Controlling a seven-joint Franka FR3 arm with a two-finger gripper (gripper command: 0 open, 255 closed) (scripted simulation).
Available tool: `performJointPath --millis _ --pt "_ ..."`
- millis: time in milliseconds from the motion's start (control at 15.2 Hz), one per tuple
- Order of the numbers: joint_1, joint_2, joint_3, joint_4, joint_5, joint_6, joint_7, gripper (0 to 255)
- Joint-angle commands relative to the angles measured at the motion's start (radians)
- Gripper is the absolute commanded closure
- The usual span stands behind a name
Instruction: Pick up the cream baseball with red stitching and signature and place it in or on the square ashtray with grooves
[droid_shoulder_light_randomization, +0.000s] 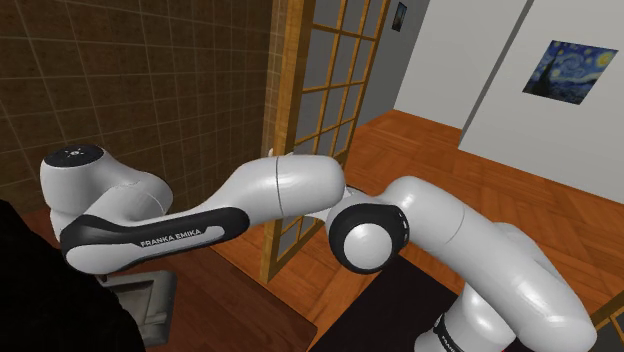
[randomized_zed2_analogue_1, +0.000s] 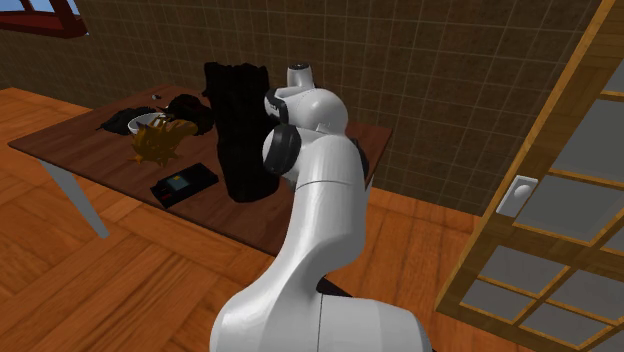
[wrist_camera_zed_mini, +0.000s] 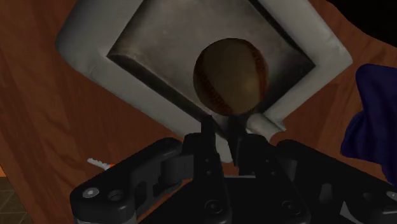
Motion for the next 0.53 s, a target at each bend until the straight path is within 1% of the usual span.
performJointPath --millis 0,132,198,264,330,396,462 --pt "0.015 0.042 -0.006 -0.001 -0.004 0.004 -0.001 255" --pt "0.015 0.042 -0.005 -0.001 -0.005 0.004 -0.001 255" --pt "0.005 0.010 -0.004 -0.012 -0.002 0.012 0.006 255" --pt "0.005 0.010 -0.003 -0.012 -0.003 0.012 0.006 0" --pt "-0.018 -0.098 -0.020 -0.221 -0.018 0.124 0.207 0" --pt "-0.006 -0.162 -0.051 -0.338 -0.024 0.196 0.392 0" --pt "0.016 -0.197 -0.081 -0.397 -0.026 0.236 0.532 0"
